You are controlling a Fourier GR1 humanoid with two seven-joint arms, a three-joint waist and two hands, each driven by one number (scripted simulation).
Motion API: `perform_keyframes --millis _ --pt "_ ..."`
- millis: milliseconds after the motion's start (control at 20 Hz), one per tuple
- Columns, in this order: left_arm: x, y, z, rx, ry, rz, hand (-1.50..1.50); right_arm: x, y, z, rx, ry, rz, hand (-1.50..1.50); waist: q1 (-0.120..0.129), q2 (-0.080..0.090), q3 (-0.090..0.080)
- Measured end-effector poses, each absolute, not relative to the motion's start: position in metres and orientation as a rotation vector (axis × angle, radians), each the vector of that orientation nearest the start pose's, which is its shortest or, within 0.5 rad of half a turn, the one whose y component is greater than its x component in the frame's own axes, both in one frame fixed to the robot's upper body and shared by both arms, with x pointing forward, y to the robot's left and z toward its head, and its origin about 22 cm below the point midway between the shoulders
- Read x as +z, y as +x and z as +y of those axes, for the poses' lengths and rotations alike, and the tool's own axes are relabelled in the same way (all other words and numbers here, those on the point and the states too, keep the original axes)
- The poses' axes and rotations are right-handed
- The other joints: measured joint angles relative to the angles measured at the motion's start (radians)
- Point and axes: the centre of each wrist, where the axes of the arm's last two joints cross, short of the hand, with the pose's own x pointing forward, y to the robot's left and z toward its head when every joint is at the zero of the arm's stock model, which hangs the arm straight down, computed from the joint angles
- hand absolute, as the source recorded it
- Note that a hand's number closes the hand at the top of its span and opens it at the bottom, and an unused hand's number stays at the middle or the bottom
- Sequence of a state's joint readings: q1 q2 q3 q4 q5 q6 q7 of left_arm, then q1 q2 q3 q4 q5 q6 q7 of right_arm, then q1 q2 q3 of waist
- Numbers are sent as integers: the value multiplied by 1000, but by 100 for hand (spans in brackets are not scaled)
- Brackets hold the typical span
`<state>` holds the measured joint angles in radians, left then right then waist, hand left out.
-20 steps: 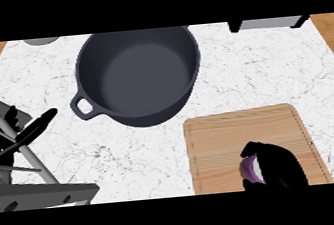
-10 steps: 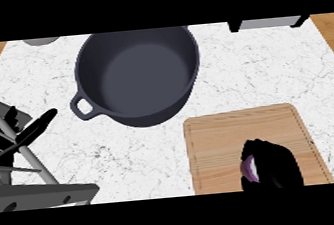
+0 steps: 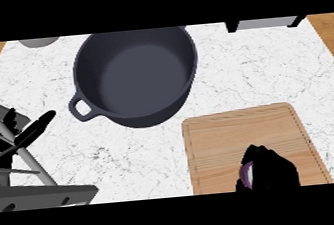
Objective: Pick the can from the cutting board and place it in the pot
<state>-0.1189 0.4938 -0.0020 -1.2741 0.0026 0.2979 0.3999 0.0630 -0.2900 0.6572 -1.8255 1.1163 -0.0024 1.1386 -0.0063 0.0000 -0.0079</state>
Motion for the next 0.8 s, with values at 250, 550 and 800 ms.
perform_keyframes --millis 250,550,800 --pt "12 266 361 -4 646 -1027 0 59 169 -135 735 -1276 -942 150 -4 -4 -1" --pt "11 268 360 -13 640 -1027 0 118 164 -109 575 -1417 -1273 150 2 -6 -3" --pt "12 272 356 -23 636 -1032 0 159 160 -81 462 -1489 -1507 150 13 -3 -4"
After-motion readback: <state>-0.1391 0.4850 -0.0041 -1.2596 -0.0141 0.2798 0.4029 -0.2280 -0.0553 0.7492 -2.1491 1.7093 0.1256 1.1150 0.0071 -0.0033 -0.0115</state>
